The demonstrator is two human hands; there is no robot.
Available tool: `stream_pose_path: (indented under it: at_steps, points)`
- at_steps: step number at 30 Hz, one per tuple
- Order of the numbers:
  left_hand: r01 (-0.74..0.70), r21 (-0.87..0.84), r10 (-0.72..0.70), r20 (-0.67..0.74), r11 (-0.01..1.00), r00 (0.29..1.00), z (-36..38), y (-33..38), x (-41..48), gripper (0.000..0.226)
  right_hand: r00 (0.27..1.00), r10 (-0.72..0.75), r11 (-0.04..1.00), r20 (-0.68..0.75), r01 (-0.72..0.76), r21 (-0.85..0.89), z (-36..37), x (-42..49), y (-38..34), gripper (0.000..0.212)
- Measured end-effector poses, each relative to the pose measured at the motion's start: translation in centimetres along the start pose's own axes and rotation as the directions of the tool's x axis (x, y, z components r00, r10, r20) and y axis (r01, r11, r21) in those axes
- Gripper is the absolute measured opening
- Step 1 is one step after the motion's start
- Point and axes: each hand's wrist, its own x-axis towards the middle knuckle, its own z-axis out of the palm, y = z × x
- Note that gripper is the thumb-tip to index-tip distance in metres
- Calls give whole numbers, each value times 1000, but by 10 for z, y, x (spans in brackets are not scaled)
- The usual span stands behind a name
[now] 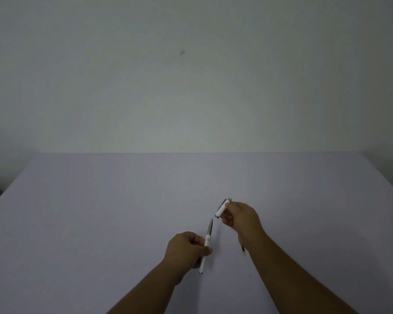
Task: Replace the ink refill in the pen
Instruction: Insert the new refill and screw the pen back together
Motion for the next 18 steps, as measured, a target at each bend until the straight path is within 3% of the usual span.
stream_pose_path:
  at_steps: [3, 10, 18]
  points:
    - [-8, 6, 8, 14, 1000, 1000, 2, 1, -4, 13, 999, 3, 1000, 49, -4, 22, 1, -5, -8, 17]
    - [-31, -22, 31, 15, 999, 999, 3, 2, -12, 12, 974, 29, 991, 226, 2, -134, -1, -26, -3, 18]
    - [-28, -83, 31, 36, 996, 999, 6, -1, -16, 7, 949, 28, 972, 314, 47, -229, -4, -30, 0, 18]
